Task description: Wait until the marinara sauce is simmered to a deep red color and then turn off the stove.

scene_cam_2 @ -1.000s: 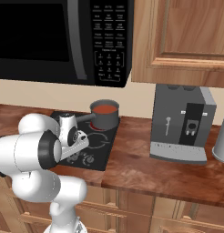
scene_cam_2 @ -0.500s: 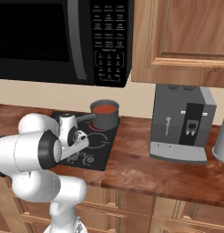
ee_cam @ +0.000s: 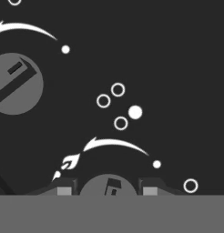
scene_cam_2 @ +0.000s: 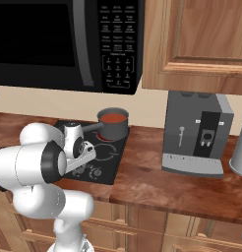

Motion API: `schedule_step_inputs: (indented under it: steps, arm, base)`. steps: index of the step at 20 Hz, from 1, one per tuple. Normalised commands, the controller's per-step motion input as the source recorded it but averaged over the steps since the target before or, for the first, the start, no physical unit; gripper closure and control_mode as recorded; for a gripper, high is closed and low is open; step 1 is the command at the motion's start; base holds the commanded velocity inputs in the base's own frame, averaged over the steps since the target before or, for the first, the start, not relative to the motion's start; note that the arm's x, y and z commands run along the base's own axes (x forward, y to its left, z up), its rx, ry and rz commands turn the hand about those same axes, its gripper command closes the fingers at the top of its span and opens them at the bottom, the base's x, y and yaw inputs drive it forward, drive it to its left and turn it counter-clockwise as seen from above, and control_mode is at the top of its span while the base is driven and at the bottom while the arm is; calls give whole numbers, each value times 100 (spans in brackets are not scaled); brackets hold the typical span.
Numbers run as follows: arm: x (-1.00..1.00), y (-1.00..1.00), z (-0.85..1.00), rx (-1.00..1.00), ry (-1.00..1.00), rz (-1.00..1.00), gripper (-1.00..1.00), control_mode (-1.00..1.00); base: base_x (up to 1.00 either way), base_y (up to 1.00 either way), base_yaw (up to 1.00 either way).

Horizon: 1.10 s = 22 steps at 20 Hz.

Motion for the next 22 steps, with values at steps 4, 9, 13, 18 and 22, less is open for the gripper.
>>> schedule_step_inputs:
  steps: [4, 9, 13, 18, 22]
  arm:
    - [0, 0, 0, 0, 0, 0, 100, -100]
    - [0, 0, 0, 0, 0, 0, 100, -100]
    - [0, 0, 0, 0, 0, 0, 100, -100]
    - [0, 0, 0, 0, 0, 0, 100, -100]
    - [0, 0, 0, 0, 0, 0, 100, -100]
  base:
    - [0, 0, 0]
    - [0, 0, 0]
    - [0, 0, 0]
    - [0, 0, 0]
    - [0, 0, 0]
